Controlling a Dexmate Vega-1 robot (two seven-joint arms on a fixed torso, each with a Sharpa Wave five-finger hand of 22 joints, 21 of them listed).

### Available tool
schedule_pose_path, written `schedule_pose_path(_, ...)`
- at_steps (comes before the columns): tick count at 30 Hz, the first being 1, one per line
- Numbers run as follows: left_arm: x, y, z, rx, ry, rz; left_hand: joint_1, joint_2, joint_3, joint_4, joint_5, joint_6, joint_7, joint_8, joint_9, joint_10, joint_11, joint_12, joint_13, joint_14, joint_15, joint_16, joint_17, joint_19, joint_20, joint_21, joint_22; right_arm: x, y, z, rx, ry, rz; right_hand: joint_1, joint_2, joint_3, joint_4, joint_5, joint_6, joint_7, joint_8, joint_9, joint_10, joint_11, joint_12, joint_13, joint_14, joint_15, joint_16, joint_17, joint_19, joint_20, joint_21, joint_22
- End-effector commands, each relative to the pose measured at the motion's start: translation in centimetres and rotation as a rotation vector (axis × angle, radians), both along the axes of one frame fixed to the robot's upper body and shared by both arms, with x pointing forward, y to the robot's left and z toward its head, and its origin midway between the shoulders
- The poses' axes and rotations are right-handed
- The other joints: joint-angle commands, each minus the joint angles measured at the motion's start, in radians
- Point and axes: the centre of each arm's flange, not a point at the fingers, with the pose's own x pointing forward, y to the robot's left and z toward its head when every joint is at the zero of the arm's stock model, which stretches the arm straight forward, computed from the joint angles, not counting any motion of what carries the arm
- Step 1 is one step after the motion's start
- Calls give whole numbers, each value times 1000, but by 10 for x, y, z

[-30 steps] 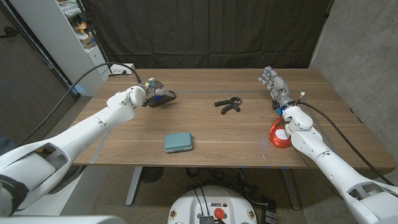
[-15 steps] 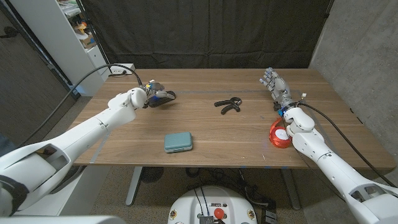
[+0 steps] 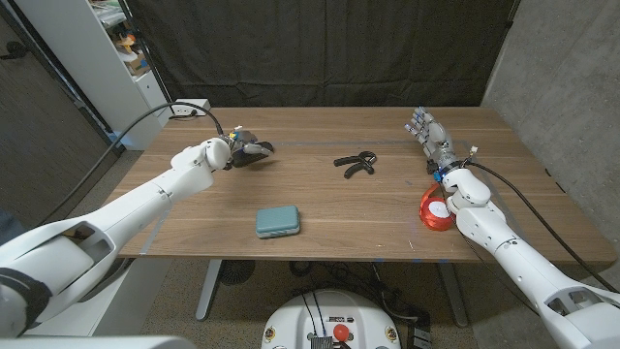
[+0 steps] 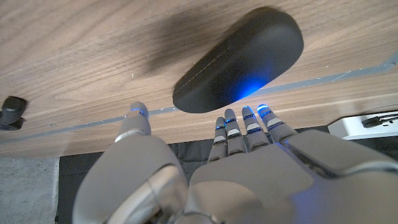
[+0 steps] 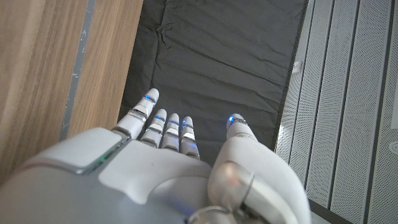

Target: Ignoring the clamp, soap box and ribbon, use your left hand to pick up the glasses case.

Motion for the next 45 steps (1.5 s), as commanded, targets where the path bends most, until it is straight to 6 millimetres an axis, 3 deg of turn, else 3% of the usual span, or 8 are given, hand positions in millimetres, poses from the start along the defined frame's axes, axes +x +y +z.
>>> schedule_pose_path(1,8,2,-6,-9,18,2,10,2,-4,0,9,8,1,-3,3,5,1,3,3,8,1,-4,4,0,8,0,2,7,5,0,-6,11,6,-8,3,1,-3,3,7,0,8,1,6,3,2,0,8,-2,5,3,10,1,-1,6)
schedule_pose_path(10,12,1,-12,-16,28,10,13,3,-6,0,10,6,0,-4,3,6,4,4,4,8,-1,-4,4,1,7,0,2,11,8,1,-8,14,16,-9,4,1,-3,3,7,0,7,0,6,3,1,1,8,-3,4,3,11,2,-1,6)
schedule_pose_path(16,11,-3,-13,-6,-3,13,34,14,-1,-4,15,15,-5,0,3,23,-9,10,7,30,-4,3,4,22,8,7,3,12,5,1,-10,14,15,-10,3,1,-3,3,7,0,7,0,6,0,1,1,10,-3,5,3,11,2,-1,6)
schedule_pose_path(21,9,-6,-16,-6,-55,24,166,62,40,-30,19,71,-27,19,6,82,-30,31,20,129,-44,32,8,128,-8,41,9,11,1,1,-9,13,12,-11,3,0,-3,3,6,0,7,0,6,0,1,1,11,-2,5,3,11,2,-1,6)
schedule_pose_path(24,9,-9,-18,-11,-69,34,232,77,55,-32,5,101,-38,26,7,109,-41,39,28,174,-63,42,11,196,9,64,14,11,-1,1,-9,13,11,-11,3,0,-3,3,6,-1,6,0,6,0,1,1,12,-2,5,3,11,2,-1,6)
schedule_pose_path(26,8,-10,-18,-10,-72,33,277,93,67,-34,-5,111,-38,28,8,122,-49,43,33,186,-69,46,15,239,6,80,17,11,-1,1,-9,13,12,-11,3,0,-3,3,6,-1,6,0,7,2,1,1,14,-4,6,4,11,2,-2,6)
schedule_pose_path(33,7,-15,-21,-9,-83,40,380,131,91,-38,-41,127,-46,30,11,145,-60,50,46,225,-85,67,30,337,13,119,23,11,-2,1,-12,12,17,-12,2,0,-4,3,7,-2,7,0,5,1,0,1,16,-4,6,4,10,3,-2,6)
schedule_pose_path(45,5,-14,-19,-7,-93,43,501,160,104,-37,-82,177,-48,46,16,191,-77,68,67,279,-104,106,55,437,-18,164,27,9,-2,0,-13,9,16,-13,1,-1,-4,4,7,-3,6,0,5,0,0,1,19,-5,7,4,10,5,-2,6)
